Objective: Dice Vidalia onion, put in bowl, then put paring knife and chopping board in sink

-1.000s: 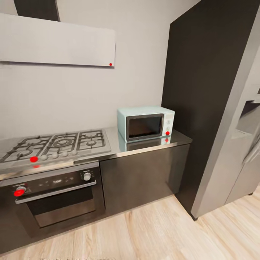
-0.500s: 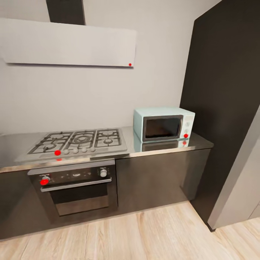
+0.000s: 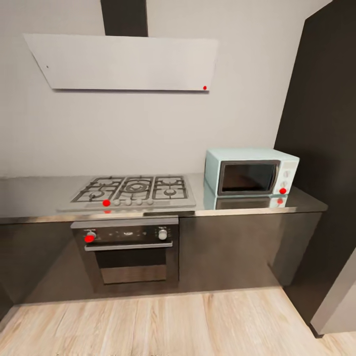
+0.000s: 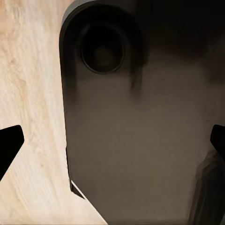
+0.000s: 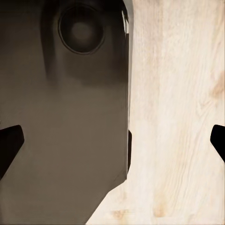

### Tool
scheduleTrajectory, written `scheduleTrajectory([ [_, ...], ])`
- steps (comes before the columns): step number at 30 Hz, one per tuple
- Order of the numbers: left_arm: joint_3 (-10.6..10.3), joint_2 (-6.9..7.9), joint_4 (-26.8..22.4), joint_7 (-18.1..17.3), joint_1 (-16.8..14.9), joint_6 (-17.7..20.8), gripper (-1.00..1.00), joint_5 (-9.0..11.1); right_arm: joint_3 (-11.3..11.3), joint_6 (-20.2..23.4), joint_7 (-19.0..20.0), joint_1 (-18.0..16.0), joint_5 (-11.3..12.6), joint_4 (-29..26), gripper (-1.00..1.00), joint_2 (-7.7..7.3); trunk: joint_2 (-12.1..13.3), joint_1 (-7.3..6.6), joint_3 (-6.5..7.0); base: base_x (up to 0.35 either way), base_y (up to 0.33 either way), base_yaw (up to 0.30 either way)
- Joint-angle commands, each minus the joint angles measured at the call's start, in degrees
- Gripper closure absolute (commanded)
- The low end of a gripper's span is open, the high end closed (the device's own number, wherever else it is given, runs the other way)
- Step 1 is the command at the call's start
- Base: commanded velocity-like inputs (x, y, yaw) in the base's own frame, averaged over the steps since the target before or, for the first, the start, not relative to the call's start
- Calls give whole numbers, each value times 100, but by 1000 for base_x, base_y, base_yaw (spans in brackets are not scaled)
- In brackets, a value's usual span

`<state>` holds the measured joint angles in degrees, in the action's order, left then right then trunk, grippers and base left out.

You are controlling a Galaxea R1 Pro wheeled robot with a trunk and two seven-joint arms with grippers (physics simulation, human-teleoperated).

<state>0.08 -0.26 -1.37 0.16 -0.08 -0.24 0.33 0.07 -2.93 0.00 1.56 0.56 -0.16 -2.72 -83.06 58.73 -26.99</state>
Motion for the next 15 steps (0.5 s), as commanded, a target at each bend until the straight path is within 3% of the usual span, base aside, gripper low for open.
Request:
scheduleTrajectory([
  [1,0,-1,-3,2,-1,-3,-100,3,1,-87,0,2,6,-1,-100,-1,-2,0,-7,0,0,278],
  [15,0,-1,-3,2,-1,-3,-100,4,2,-208,13,2,1,-1,-100,7,-2,0,-26,0,0,280],
])
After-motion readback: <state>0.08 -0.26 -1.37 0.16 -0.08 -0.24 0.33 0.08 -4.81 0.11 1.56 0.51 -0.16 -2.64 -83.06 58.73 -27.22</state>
